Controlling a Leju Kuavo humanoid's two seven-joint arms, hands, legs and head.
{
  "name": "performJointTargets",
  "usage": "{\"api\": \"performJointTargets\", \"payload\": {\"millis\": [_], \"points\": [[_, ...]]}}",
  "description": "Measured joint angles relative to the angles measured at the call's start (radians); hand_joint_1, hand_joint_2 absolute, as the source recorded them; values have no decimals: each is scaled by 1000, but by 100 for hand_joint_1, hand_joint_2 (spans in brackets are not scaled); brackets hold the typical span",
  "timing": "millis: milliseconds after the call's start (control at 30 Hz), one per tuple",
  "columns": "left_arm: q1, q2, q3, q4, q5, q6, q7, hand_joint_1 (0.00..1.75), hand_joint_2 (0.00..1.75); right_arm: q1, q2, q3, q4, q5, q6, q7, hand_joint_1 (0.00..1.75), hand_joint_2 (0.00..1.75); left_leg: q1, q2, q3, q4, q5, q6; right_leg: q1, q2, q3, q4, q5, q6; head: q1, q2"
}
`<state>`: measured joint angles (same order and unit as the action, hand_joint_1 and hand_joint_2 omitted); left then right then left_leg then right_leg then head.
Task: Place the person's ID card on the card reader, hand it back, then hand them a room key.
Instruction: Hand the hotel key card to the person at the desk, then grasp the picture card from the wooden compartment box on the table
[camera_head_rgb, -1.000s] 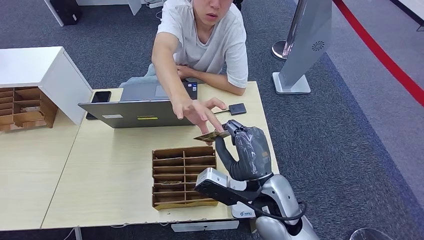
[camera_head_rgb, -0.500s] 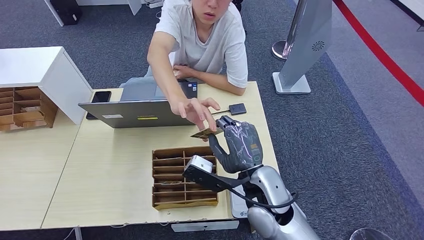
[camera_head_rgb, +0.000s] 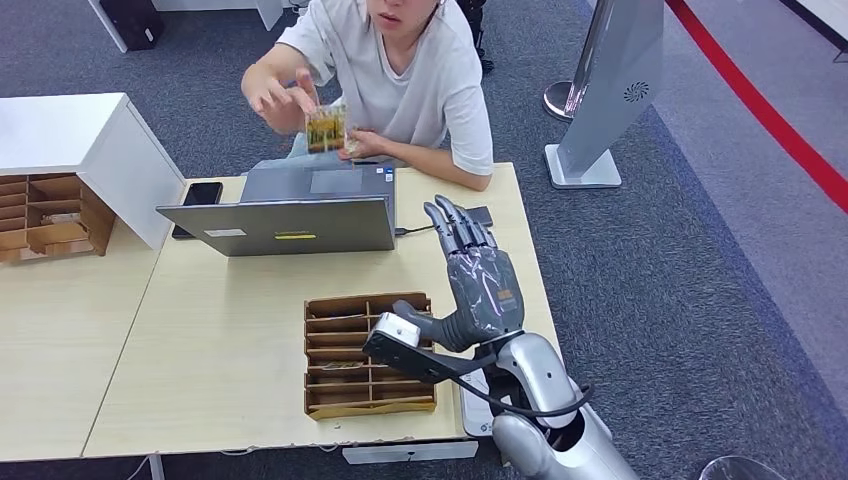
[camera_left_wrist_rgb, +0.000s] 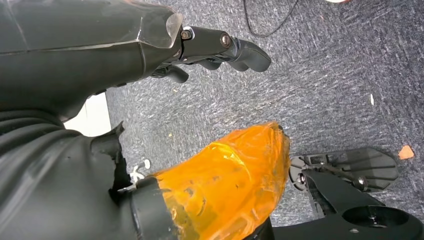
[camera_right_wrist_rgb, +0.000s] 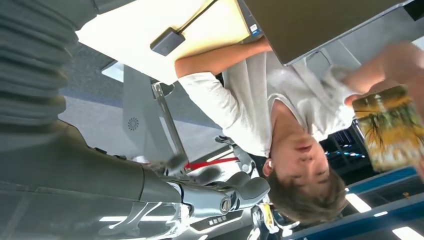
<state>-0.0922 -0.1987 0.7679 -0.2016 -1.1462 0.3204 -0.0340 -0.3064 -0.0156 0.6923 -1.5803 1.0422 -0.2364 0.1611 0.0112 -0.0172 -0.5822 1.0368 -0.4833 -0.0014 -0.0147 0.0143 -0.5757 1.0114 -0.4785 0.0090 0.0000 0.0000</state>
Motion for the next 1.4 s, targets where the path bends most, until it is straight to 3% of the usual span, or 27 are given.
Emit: {"api": "performJointTargets", "payload": {"millis": [33,167,767,1400], "points": [[0,0,0,0,1,0,0,0,0,0,0,0,0,2,-1,-2,0,0,0,0,0,0,0,0,0,0,0,0,0,0,0,0],[0,0,0,0,5,1,-2,0,0,7,0,1,-7,5,-5,-15,0,175,0,0,0,0,0,0,0,0,0,0,0,0,0,0],[0,0,0,0,6,1,-3,0,0,15,0,43,-22,1,31,-49,0,175,0,0,0,0,0,0,0,0,0,0,0,0,0,0],[0,-1,-2,0,-9,-3,8,0,0,15,12,107,57,44,69,-4,0,175,0,0,0,0,0,0,0,0,0,0,0,0,0,0]]}}
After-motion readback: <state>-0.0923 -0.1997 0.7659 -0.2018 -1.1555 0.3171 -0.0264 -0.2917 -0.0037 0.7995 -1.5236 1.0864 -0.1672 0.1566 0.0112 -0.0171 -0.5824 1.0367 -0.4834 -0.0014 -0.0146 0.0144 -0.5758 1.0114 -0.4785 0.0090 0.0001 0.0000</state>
